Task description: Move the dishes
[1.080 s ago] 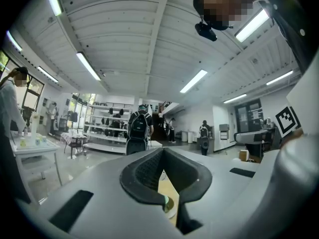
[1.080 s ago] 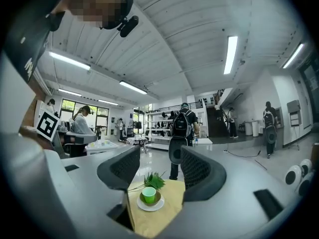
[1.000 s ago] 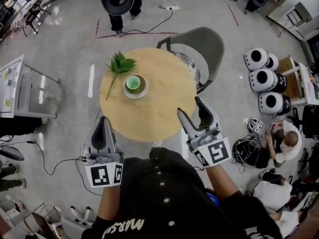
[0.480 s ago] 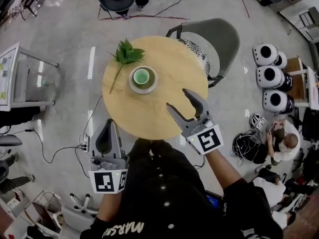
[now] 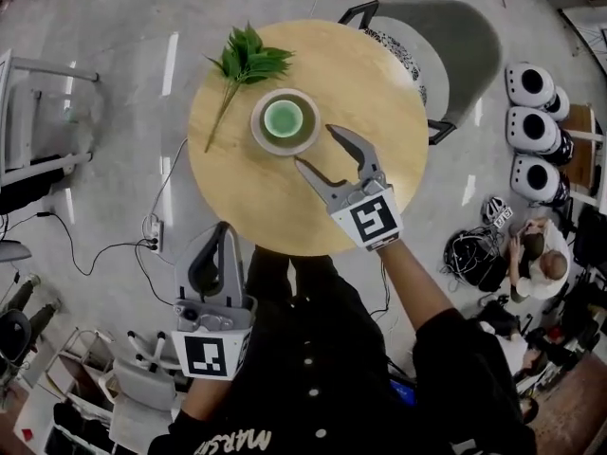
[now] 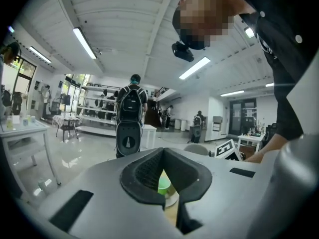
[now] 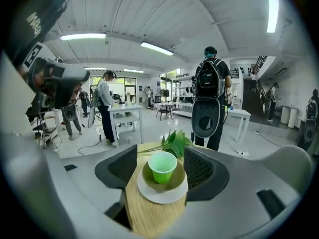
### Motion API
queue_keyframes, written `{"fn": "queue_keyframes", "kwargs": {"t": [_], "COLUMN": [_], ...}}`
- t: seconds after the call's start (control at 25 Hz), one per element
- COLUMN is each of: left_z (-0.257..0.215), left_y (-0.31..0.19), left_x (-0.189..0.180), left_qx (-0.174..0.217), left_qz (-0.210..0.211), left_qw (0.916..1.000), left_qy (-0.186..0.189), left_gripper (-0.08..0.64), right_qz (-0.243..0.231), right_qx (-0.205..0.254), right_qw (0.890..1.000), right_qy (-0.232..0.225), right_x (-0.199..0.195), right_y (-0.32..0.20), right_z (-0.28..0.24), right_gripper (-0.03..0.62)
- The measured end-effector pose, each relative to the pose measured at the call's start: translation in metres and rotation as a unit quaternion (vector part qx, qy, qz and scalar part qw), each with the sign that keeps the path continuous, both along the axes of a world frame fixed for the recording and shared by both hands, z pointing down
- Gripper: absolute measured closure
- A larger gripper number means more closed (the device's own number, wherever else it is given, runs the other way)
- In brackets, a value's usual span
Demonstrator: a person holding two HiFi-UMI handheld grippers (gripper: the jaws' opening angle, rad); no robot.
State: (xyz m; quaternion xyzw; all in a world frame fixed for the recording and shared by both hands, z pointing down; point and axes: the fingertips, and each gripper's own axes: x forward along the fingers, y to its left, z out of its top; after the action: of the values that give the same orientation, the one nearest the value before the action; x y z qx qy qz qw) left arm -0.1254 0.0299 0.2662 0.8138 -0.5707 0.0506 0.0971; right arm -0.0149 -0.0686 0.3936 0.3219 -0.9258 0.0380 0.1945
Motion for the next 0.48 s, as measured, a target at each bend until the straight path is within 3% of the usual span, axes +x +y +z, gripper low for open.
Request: {"fn": "queue_keyframes", "kwargs": {"t": [0.28,0.48], "left_z": [0.035,0.055], "left_y": [-0.014,-0.016], "left_x": [0.006,0.007], "left_qx": [-0.015,-0.026], "left_qz": [0.005,0.006], "left_qw": [0.9998,0.9996], "left_qy": [0.008,0.011], "left_gripper": [0.543,0.543], "right_qz": [-0.022,-0.044], "right_qx": [-0.022,-0.013], "right_qw": [1.000,0.999], "right_qy": [0.000,0.016], "right_x": [-0.027,-0.041], "right_y": [-0.029,-0.038], "right_z": [0.048,0.064], "right_gripper": [0.267,0.245]}}
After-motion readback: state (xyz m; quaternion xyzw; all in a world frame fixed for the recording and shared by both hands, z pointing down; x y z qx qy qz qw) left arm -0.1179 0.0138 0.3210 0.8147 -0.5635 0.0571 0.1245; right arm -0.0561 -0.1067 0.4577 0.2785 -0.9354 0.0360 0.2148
